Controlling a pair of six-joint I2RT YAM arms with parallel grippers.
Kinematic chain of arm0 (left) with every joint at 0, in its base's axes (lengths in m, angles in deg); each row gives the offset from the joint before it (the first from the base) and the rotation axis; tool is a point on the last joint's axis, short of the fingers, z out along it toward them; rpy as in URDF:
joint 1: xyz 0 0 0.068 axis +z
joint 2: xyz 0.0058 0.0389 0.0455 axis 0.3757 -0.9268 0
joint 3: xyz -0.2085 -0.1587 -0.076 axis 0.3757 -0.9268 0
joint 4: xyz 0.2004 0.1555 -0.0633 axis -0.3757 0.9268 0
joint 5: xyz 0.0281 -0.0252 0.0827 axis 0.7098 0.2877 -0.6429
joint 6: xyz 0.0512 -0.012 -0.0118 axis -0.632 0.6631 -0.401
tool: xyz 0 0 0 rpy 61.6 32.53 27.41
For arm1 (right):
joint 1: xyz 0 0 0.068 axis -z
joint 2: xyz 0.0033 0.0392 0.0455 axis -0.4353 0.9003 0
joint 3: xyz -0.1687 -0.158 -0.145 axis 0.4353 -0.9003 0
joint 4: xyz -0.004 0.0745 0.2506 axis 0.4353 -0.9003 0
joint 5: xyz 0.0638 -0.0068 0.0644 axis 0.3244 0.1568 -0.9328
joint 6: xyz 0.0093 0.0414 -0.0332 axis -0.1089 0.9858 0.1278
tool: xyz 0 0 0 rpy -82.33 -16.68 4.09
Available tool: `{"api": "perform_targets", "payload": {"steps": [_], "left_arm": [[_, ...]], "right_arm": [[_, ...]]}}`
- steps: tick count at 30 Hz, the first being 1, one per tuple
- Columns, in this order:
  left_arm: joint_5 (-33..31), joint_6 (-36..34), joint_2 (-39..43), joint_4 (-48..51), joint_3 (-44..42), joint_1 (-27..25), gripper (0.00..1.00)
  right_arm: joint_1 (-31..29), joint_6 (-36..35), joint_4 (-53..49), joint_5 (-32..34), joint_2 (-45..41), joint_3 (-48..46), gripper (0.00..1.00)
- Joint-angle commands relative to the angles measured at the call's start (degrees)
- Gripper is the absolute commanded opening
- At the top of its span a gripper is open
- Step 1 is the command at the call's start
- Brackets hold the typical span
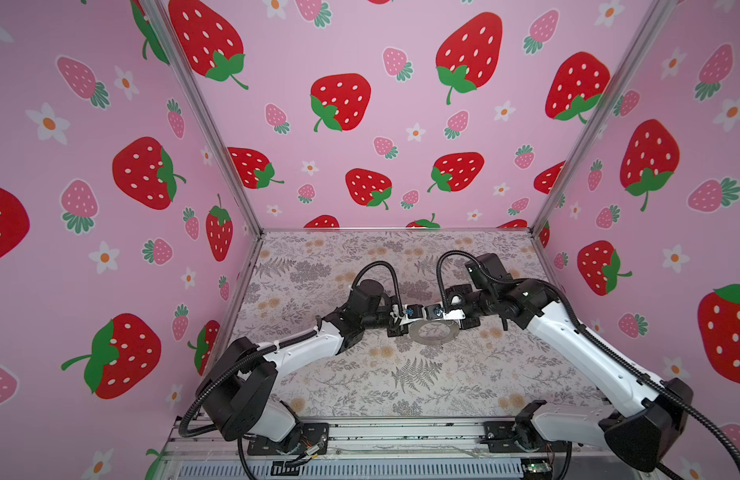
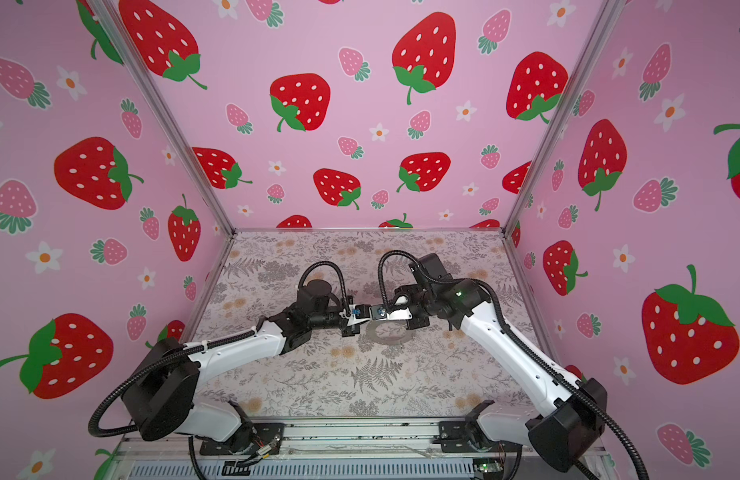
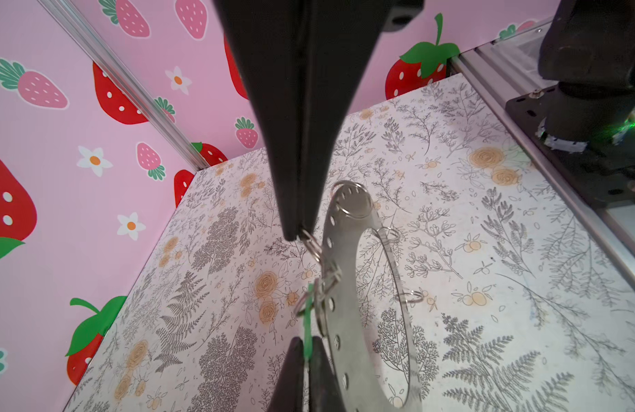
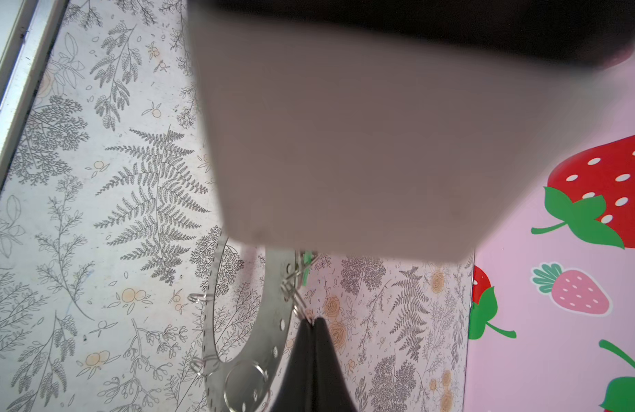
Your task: Put the keys on the keyring
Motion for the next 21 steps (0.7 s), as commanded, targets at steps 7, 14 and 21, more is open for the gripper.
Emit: {"api": "perform_targets", "payload": {"steps": [7,14,21], "left_arm": [[-6.02,-5.60,1.89,-3.59,-0.80,-1.49,0.07],[-10.94,-10.53,2.64,-4.16,-0.63,-1.88,0.09],[-11.83,-12.81,2.25,-3.74,0.61,-1.86,0.23]], "right_arm": [[1.60,3.52,1.23,-1.43,-0.44,0.45,0.00],[3.59,5.84,4.45,-7.18,-1.70,-1.34,0.00],[4.29,7.48,8.42,-11.24,-2.84,-4.27,0.00]]}}
